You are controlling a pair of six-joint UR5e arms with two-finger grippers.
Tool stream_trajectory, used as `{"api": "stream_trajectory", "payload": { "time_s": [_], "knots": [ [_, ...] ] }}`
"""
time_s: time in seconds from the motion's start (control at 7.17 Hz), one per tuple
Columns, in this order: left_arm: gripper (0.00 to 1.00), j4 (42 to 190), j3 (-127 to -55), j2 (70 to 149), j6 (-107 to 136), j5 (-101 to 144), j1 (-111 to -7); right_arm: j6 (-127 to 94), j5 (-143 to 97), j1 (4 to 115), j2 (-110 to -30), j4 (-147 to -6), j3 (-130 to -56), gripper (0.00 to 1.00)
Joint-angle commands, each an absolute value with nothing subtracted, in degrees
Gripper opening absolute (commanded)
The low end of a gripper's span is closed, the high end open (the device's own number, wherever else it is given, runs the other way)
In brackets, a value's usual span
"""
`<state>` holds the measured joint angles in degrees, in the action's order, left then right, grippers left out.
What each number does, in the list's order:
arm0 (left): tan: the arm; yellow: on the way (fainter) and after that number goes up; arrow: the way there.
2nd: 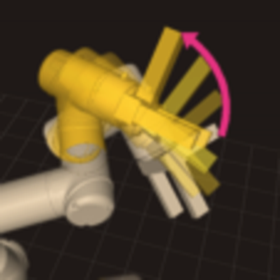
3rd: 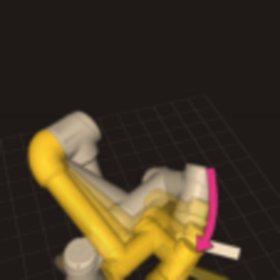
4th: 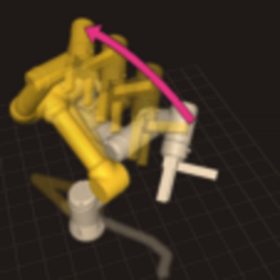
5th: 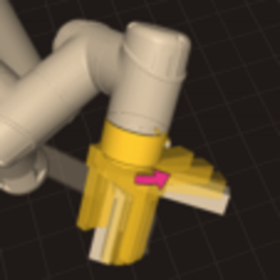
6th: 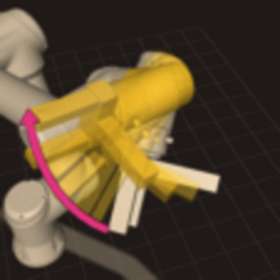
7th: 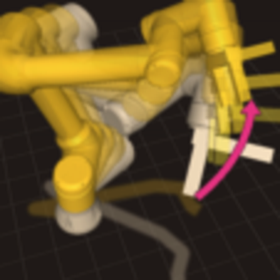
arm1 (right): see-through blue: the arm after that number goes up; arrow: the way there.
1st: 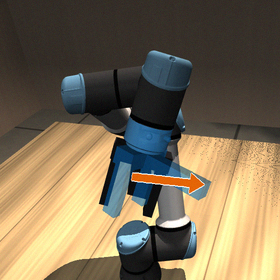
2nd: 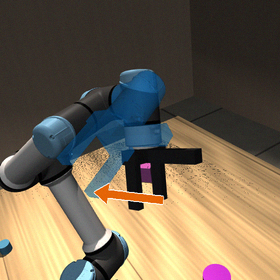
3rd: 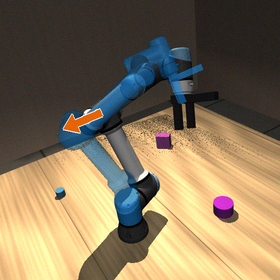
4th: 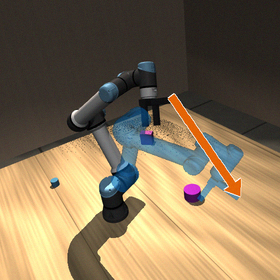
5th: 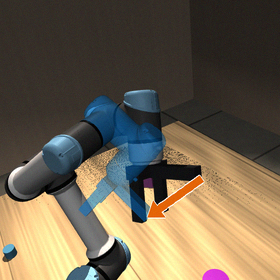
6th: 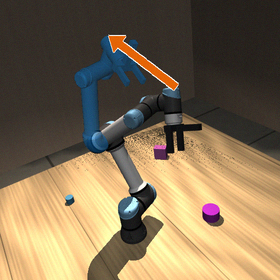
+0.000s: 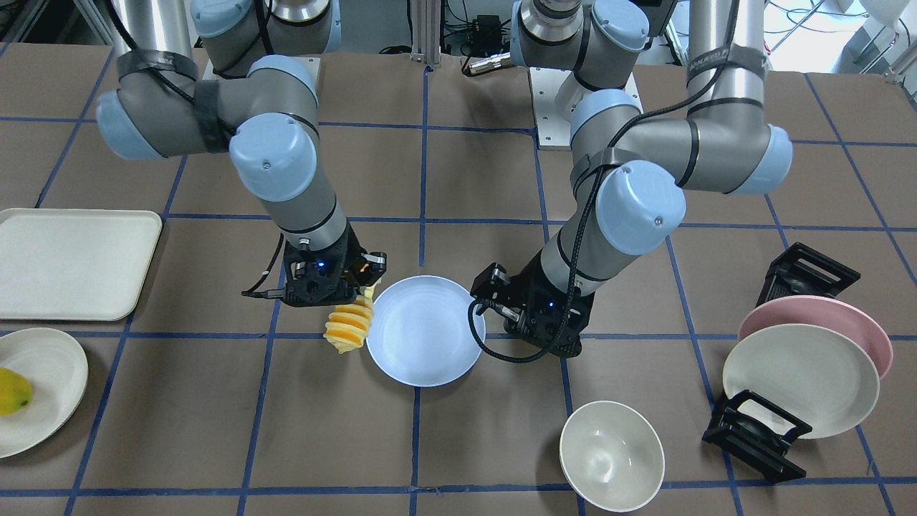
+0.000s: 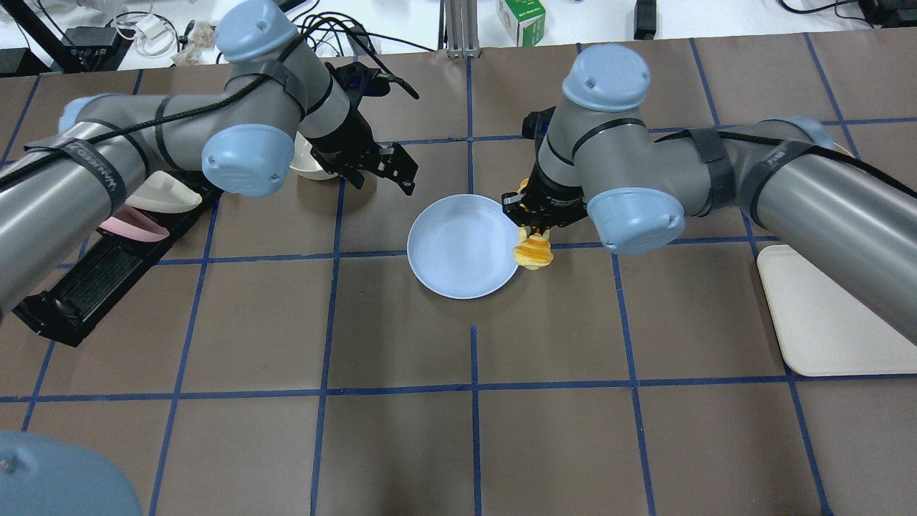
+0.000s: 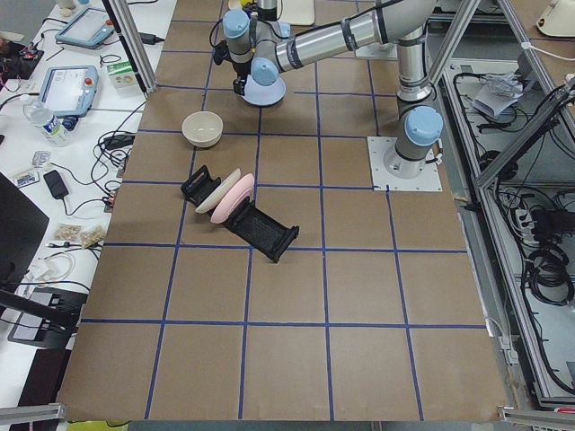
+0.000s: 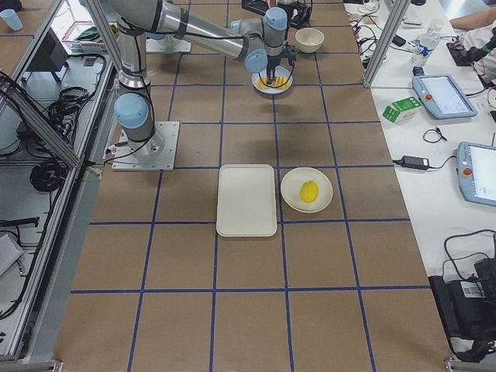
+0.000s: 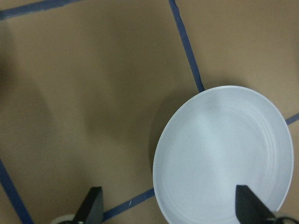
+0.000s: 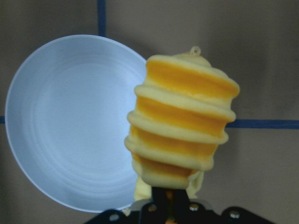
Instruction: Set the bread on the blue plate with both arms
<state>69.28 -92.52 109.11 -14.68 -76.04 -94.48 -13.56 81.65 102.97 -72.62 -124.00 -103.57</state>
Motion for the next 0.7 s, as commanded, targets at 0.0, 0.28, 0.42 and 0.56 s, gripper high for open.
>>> {"api": "stream_trajectory", "payload": {
  "time_s": [0.0,0.28,0.42,0.56],
  "knots": [
    [1.00,80.39,-91.32,102.60,-13.72,-82.48,-94.48,-21.87,80.69,108.44,-67.26,-132.22,-102.92,0.00],
    [1.00,84.01,-92.11,97.84,-9.42,-84.99,-93.96,-25.65,77.19,109.16,-65.48,-132.54,-103.70,0.00],
    [1.00,84.89,-91.59,96.26,-9.32,-84.90,-93.00,-25.75,76.91,109.16,-65.22,-132.71,-104.67,0.39],
    [1.00,84.64,-91.58,95.11,-9.32,-84.90,-92.12,-25.84,76.47,108.90,-65.13,-132.89,-104.16,0.99]
  ]
}}
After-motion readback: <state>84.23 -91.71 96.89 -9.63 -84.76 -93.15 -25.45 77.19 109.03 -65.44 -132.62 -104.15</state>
